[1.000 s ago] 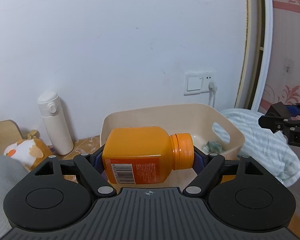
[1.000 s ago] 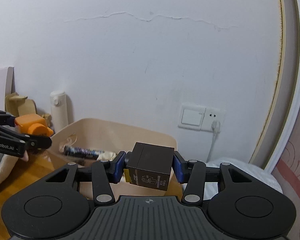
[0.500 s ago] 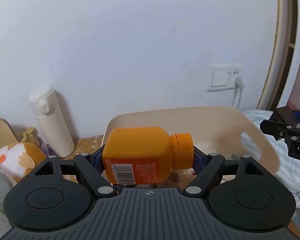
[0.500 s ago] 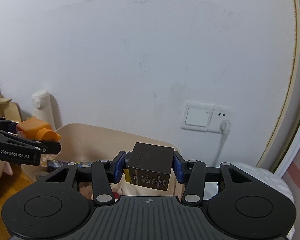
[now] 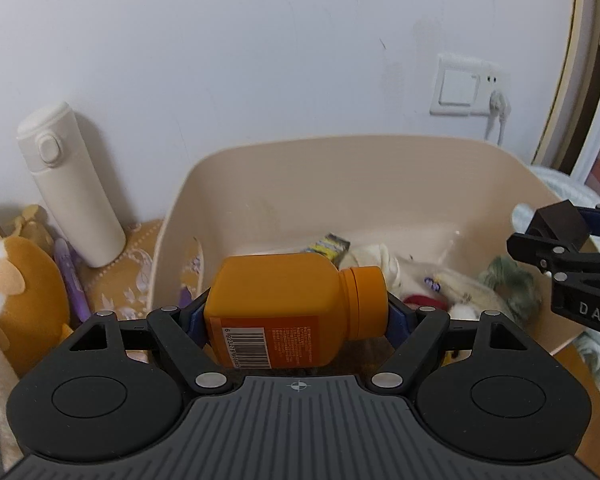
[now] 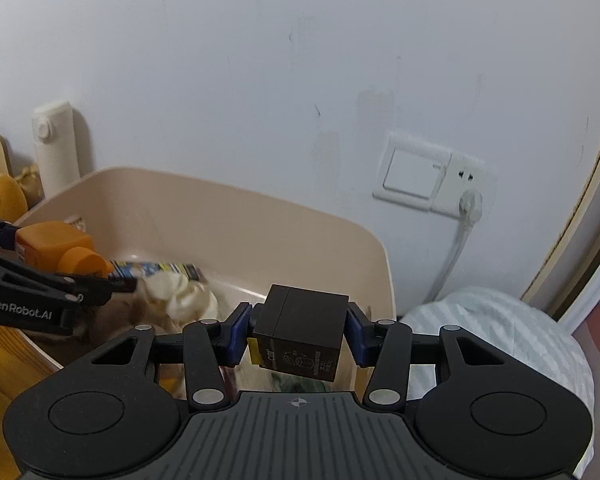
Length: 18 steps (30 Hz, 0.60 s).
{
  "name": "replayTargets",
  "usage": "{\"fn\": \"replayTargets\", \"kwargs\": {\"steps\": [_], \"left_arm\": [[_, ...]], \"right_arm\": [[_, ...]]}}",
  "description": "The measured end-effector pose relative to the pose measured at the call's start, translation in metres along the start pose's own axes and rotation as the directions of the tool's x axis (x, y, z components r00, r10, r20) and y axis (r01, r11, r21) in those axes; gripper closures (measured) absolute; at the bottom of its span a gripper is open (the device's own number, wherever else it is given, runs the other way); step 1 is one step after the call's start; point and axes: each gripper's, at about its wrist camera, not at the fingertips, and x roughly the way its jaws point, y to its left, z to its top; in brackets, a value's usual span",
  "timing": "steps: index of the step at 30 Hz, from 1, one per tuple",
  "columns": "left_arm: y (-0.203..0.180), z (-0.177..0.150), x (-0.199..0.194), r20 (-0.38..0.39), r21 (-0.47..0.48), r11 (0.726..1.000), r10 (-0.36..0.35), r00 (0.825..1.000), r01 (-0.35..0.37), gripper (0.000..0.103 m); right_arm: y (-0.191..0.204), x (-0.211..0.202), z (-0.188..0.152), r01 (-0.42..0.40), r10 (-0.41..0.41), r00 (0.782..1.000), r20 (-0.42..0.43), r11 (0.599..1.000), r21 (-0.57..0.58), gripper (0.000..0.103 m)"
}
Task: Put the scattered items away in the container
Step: 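Open both grippers to drop the bottle and black box into the bin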
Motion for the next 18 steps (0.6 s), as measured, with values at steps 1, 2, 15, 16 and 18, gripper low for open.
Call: {"fn": "replayTargets", "kwargs": {"steps": [1,2,15,16,18], "left_arm": [[-0.002,-0.001,0.0,-0.002,0.008,1.0,0.0,1.0,0.0,0.022],[-0.004,-0.002,0.001,-0.003,0.014,1.0,-0.003,1.0,0.003,0.022],[-0.015,-0.006,-0.029,0.084,0.053,0.998,0.02,0.996,-0.024,0.018],[-0.016,-0.007,-0.034,0.095,0.057,0.998,0.023,0.995,-0.028,0.017],[-0.017,-0.011,-0.044,0.119,0.067,0.997,0.025,0.993,-0.033,0.017]], "right_arm": [[0.0,0.002,-0.002,0.001,-0.001,1.0,-0.007,1.0,0.0,0.057],[0.0,0.004,-0.002,0.003,-0.003,1.0,-0.013,1.0,0.0,0.057],[0.002,-0.011,-0.008,0.023,-0.023,1.0,0.009,1.0,-0.015,0.026],[0.002,-0.016,-0.008,0.023,-0.023,1.0,0.017,1.0,-0.012,0.026],[0.001,-0.027,-0.01,0.024,-0.024,0.999,0.036,1.0,-0.007,0.025]]}}
